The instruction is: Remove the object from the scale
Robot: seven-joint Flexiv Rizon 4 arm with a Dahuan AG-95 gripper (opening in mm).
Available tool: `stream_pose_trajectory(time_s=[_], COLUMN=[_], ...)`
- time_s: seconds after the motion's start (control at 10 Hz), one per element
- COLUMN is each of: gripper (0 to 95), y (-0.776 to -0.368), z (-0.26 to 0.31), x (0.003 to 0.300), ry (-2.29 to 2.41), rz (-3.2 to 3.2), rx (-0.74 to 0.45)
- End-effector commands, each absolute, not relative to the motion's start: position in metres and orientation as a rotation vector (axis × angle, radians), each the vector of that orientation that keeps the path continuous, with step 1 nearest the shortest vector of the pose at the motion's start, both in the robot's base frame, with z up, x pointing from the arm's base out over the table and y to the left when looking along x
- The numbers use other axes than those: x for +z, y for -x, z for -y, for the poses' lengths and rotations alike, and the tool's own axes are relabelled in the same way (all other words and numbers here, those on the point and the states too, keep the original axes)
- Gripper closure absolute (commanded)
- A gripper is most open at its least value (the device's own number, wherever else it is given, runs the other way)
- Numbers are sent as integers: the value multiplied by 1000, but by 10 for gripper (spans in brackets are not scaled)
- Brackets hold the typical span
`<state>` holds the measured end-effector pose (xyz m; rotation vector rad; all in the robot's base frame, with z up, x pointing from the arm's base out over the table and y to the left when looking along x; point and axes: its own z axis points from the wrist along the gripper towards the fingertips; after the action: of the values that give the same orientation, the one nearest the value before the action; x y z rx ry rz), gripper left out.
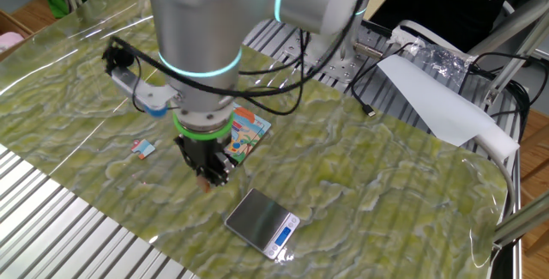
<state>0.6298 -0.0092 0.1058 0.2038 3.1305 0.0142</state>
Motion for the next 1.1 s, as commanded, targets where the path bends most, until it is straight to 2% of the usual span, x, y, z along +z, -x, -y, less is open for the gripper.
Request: stream_pose_trajectory(time_s=[0.1, 0.6, 1.1], gripper=[950, 950, 950], y=[-629, -608, -603], z=[25, 49, 57], x=[106, 79, 62], ry=[-179, -179, -164], rz=[-3138, -3131, -3132], rx=[25, 23, 22])
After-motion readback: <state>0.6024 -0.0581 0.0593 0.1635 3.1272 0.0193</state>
